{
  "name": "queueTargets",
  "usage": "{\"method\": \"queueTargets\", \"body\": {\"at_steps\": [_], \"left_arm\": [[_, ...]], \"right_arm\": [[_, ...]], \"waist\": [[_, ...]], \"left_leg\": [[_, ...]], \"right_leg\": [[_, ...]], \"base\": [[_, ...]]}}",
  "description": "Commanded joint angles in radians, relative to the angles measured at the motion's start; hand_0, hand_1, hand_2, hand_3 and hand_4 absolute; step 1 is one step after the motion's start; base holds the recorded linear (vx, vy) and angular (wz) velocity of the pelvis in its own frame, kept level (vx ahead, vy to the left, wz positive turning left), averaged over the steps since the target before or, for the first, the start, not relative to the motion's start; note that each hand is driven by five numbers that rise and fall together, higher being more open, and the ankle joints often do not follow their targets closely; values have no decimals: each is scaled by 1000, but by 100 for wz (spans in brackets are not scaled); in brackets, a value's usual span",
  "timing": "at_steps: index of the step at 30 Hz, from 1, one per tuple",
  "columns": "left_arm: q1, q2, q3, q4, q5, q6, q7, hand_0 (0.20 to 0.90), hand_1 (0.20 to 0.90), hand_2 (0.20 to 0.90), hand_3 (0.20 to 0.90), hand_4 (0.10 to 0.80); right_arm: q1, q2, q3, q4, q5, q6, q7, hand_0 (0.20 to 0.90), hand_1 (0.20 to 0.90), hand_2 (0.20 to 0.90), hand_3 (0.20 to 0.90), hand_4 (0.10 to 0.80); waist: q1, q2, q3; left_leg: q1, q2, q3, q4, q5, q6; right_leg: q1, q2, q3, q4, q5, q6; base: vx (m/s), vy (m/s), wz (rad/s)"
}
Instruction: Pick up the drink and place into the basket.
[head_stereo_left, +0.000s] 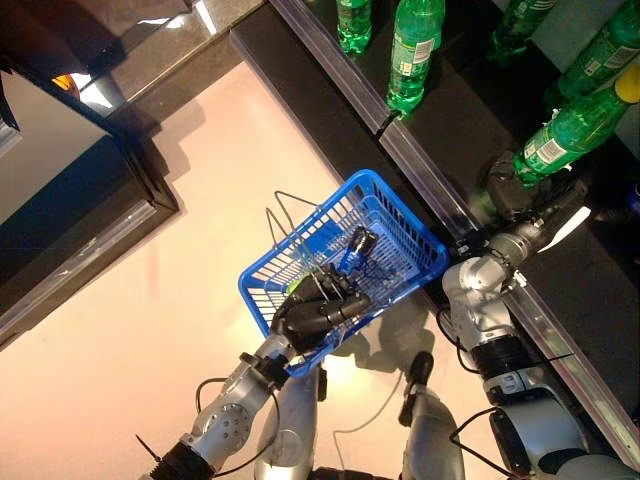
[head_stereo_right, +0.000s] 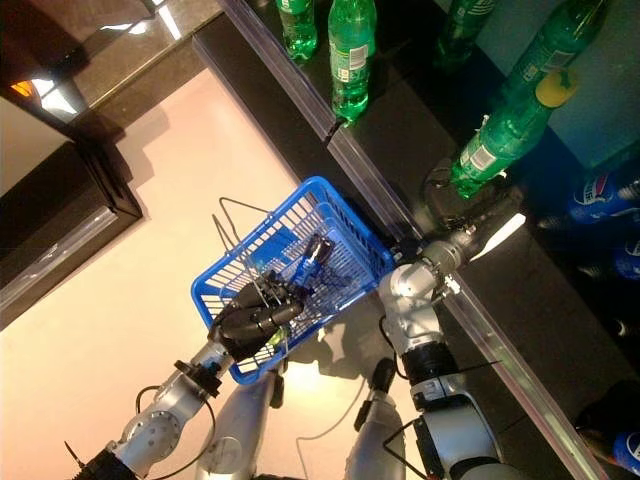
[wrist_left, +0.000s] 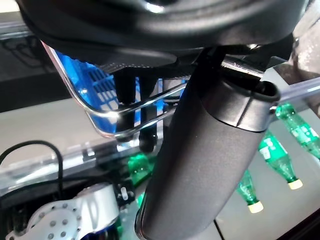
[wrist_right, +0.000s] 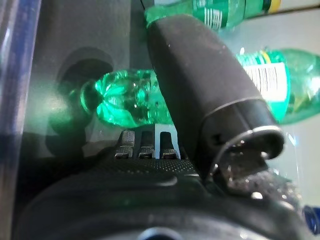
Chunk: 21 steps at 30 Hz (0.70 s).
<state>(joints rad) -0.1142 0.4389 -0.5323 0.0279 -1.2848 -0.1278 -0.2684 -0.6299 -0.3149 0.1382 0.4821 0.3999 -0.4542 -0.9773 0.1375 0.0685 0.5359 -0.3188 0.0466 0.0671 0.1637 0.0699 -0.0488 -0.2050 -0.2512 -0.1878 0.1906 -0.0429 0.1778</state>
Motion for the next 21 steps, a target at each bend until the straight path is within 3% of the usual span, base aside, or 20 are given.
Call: {"method": "queueTargets", "body": {"at_steps": [1,11,21], "left_arm": [[-194,-65,84,-379,-3,-100,-180,300,300,300,200,100],[-205,-17,101,-376,-32,-80,-187,300,300,300,200,100],[-220,14,98,-362,-45,-76,-182,300,300,300,200,100]], "right_arm": [[-165,-128,10,-40,-24,-44,52,900,900,900,900,800],[-268,-281,14,167,45,-24,112,900,900,900,900,800],[-332,-370,63,254,71,30,163,900,900,900,900,800]], "waist": [[15,-3,-16],[28,-11,-16],[30,-27,-16]], "left_leg": [[-58,-24,-93,149,-95,-42],[-72,-30,-105,158,-106,-39],[-70,-26,-109,160,-113,-39]], "right_leg": [[-31,-14,-17,-41,141,-2],[-50,-14,-29,-26,137,2],[-51,-3,-32,-25,135,0]], "base": [[0,0,0],[-1,-30,5],[2,-44,1]]}}
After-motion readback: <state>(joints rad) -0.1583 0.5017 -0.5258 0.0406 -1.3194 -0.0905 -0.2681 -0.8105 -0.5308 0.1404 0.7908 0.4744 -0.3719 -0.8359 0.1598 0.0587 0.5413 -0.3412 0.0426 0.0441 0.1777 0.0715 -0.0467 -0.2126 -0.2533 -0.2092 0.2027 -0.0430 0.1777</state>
